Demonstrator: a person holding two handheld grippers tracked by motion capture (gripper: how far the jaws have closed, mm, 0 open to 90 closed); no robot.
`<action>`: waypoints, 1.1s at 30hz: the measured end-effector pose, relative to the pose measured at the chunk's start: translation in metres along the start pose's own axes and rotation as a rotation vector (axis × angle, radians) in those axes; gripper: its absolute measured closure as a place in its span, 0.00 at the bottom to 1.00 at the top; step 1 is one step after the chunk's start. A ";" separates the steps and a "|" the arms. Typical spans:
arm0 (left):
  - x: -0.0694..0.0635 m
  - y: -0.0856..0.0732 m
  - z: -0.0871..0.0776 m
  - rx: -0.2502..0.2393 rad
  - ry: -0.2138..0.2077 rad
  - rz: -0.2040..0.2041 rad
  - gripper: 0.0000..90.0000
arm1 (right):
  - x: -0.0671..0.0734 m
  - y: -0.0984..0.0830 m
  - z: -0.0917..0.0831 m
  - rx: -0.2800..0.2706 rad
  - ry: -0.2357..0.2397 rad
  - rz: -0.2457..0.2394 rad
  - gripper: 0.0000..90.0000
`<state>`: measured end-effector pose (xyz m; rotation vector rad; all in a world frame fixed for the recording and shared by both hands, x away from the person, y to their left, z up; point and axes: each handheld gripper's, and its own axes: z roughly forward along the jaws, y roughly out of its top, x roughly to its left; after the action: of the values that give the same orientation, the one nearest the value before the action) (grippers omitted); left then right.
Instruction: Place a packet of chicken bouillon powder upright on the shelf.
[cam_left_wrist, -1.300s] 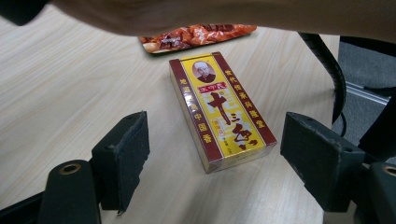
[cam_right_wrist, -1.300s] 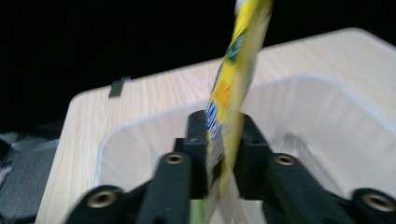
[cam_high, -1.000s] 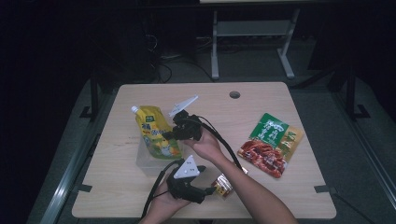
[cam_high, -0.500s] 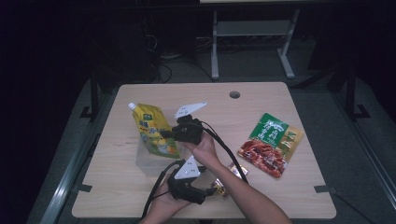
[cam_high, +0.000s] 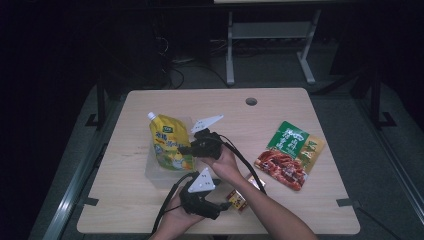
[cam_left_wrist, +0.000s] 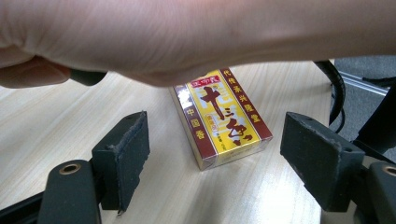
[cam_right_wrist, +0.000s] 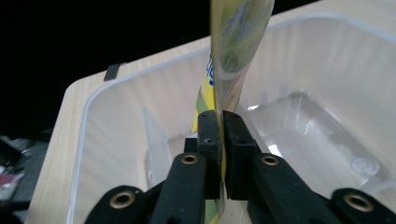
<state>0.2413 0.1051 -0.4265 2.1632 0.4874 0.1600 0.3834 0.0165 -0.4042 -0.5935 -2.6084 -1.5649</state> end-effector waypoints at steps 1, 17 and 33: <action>0.000 0.000 0.001 0.000 -0.001 -0.003 0.26 | -0.001 0.000 0.000 0.015 0.007 0.002 0.92; -0.002 -0.001 0.006 0.009 0.014 -0.006 0.25 | -0.005 0.000 -0.041 0.033 0.007 0.048 0.57; -0.009 0.003 0.022 0.046 0.022 -0.004 0.23 | 0.000 -0.015 -0.101 0.019 -0.051 0.055 0.47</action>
<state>0.2404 0.0841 -0.4368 2.2078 0.5122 0.1720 0.3619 -0.0765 -0.3669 -0.7068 -2.6157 -1.5277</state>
